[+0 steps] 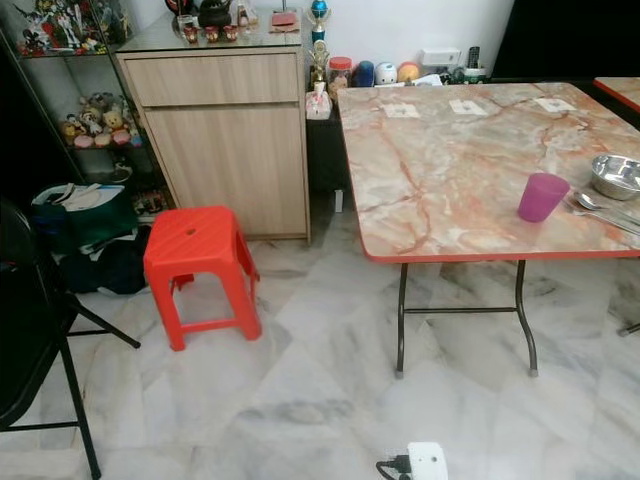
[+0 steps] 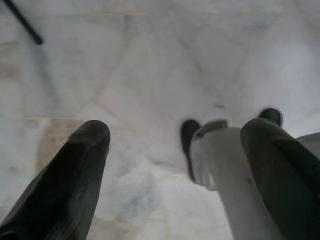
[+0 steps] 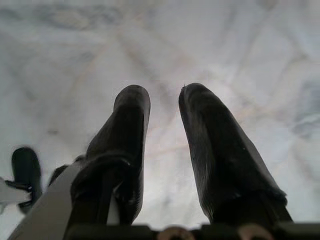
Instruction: Setting the table
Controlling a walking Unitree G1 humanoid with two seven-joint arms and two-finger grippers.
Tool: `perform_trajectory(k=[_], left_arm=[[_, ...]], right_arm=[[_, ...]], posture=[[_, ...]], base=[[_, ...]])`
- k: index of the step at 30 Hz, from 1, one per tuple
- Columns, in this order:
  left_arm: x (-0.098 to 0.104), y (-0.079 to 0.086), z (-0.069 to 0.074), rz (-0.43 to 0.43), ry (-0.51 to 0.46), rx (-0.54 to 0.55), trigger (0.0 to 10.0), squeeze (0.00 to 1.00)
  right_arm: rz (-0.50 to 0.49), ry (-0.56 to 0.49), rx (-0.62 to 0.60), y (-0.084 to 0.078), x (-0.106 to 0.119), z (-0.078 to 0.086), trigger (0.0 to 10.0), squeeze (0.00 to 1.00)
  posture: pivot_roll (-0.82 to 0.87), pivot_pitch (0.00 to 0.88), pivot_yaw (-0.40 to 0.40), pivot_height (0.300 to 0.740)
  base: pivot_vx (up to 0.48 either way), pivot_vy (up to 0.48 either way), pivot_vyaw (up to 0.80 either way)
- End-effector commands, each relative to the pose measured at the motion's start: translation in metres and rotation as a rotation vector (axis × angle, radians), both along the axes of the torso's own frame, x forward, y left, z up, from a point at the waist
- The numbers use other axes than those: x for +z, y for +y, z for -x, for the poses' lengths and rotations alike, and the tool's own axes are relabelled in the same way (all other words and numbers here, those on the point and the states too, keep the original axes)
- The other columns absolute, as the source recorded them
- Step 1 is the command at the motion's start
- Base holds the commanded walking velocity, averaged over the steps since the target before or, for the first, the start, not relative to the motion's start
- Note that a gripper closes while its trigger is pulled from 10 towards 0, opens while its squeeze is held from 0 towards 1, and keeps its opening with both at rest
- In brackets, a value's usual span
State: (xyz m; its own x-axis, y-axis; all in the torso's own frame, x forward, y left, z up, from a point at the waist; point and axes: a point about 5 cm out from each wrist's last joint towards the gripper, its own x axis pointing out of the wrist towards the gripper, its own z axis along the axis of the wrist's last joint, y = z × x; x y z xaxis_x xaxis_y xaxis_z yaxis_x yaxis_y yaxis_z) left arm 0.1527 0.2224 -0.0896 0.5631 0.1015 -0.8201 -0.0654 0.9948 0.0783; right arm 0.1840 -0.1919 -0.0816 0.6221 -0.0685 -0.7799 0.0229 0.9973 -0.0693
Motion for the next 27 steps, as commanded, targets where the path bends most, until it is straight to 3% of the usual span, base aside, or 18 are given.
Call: perform_trajectory(k=[1, 27], left_arm=[[0.0107, 0.0176, -0.0182, 0.055, -0.031, 0.126, 10.0, 0.00], [0.0110, 0.0153, -0.0203, 0.069, -0.043, 0.147, 10.0, 0.00]], right_arm=[[-0.190, 0.024, -0.214, -0.0002, 0.0039, -0.0124, 10.0, 0.00], [-0.183, 0.016, -0.219, -0.0028, 0.0055, -0.0148, 10.0, 0.00]], posture=[[0.06, 0.000, -0.011, 0.740], [0.06, 0.000, -0.023, 0.740]], base=[[0.000, -0.480, 0.00], [0.000, -0.480, 0.00]])
